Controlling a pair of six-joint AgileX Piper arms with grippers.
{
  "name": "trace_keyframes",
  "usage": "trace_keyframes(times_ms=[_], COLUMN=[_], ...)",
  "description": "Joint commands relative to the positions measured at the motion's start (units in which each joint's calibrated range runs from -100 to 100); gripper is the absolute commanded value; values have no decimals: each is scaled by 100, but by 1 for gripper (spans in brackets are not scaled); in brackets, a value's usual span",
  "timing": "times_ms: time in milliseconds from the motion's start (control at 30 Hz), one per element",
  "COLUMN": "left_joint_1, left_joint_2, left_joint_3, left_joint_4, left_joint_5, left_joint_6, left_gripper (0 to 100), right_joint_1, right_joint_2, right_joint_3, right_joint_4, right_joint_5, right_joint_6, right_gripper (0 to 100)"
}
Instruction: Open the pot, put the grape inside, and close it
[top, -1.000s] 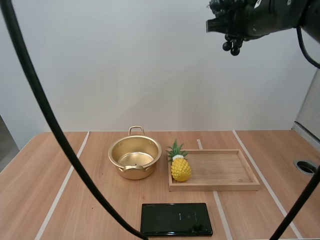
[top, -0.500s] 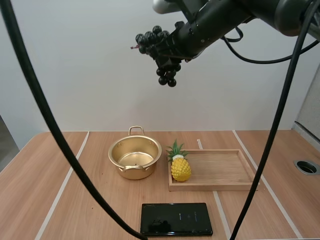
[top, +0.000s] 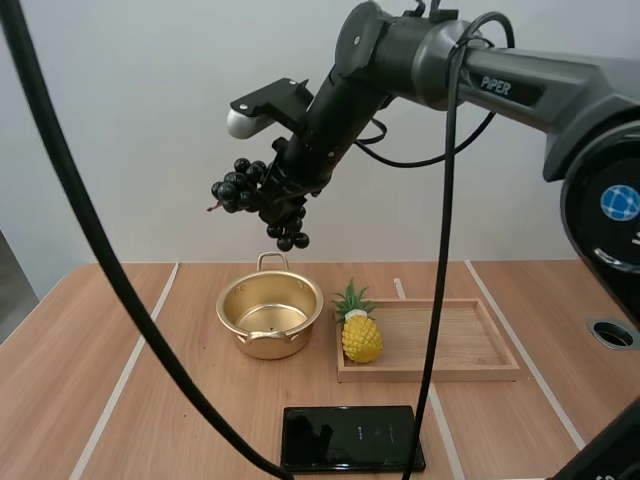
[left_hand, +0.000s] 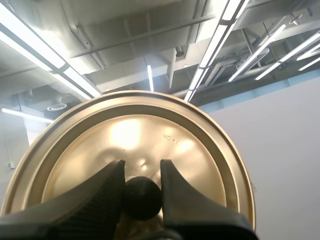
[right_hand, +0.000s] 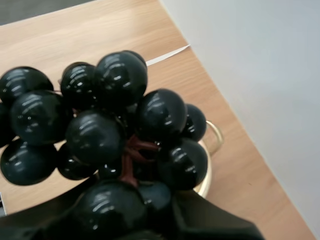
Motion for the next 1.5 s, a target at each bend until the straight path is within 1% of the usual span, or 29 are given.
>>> trace_keyframes(times_ms=[0, 200, 433, 600, 800, 1167, 1267, 1400, 1467], left_joint_1=[-9, -9, -9, -9, -9, -9, -9, -9, -9], left_joint_2=[9, 34, 34, 33, 33, 33, 33, 33, 33], left_joint_3=[-18, -18, -18, -18, -18, -18, -18, -18, -18], left_joint_4=[49, 49, 49, 49, 49, 49, 49, 49, 49], left_joint_5=[1, 45, 45, 147, 501, 517, 517, 558, 562], left_joint_6=[26, 26, 26, 26, 26, 26, 26, 26, 26], left_gripper=[0, 0, 0, 0, 0, 0, 0, 0, 0], right_joint_1=[101, 127, 127, 127, 127, 127, 127, 127, 127], right_joint_2=[256, 787, 1201, 1535, 1891, 2711, 2874, 2917, 2917], right_joint_3=[-67, -67, -67, -67, -54, -54, -54, -54, -54], right_joint_4=[-21, -108, -413, -620, -620, -647, -988, -1817, -2047], right_joint_5=[-462, -1081, -1392, -1392, -1301, -901, -996, -1277, -1294], right_joint_6=[103, 576, 766, 1018, 1139, 1194, 1423, 1851, 1955], right_gripper=[0, 0, 0, 0, 0, 0, 0, 0, 0])
